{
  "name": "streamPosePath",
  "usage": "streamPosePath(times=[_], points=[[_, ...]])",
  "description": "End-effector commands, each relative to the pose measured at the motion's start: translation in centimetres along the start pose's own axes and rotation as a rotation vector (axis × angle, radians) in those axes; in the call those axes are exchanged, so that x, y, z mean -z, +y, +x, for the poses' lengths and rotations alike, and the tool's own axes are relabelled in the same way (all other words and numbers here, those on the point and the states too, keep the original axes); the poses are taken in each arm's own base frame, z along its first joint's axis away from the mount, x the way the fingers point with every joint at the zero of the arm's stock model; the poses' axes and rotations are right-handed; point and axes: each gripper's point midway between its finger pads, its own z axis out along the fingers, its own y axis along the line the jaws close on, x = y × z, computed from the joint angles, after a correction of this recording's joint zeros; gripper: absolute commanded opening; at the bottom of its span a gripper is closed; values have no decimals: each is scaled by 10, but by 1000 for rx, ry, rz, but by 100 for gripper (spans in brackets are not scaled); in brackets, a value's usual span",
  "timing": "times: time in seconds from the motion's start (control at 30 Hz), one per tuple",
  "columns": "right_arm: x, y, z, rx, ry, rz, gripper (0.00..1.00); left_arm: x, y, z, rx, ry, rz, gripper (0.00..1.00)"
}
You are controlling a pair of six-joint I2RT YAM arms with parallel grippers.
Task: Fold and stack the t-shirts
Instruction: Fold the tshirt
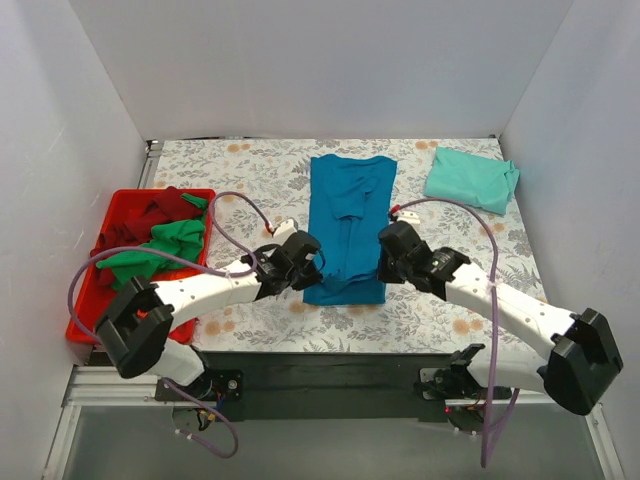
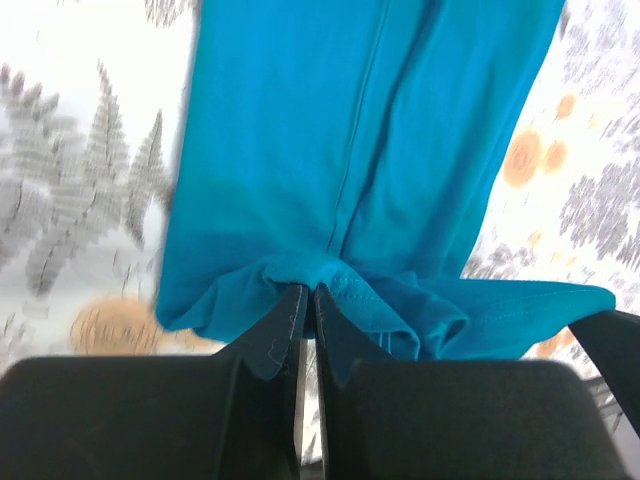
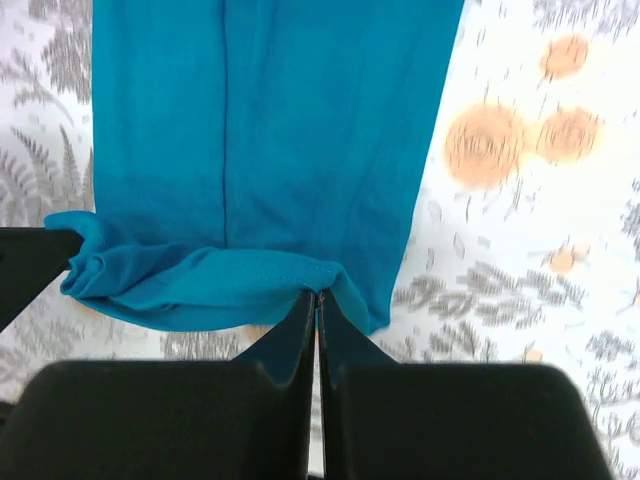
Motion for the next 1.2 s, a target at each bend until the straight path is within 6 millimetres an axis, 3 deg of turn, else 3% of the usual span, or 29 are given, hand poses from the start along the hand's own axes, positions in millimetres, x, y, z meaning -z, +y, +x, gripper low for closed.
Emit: streamPosePath(times=[0.0,0.13,0.37,0.4,0.43,0.5,0.7,1.17], points=[[-12,18,-52,36,-99,-55,1,-18,-22,-39,-8,-51,59,0],[-33,11,-78,42,-105,-26,1,-38,-30,-70,1,-70,81,0],[-69,-4,-104,38,-77,13,1,-77,-35,-118,-17,-67,101,0],[-71,-4,-106,39,-72,9,1,-89,-32,-113,-31,-33,97,0],[-74,-7,-113,32,-77,13,1,-91,-39,-121,-29,-38,112,0],[-83,-11,-114,36,-62,25,1,-103,-32,-126,-24,-28,98,0],[-102,-22,-122,24,-32,33,1,-116,-31,-137,1,-12,112,0],[-129,-34,-133,22,-4,51,1,-121,-33,-154,37,-37,118,0]])
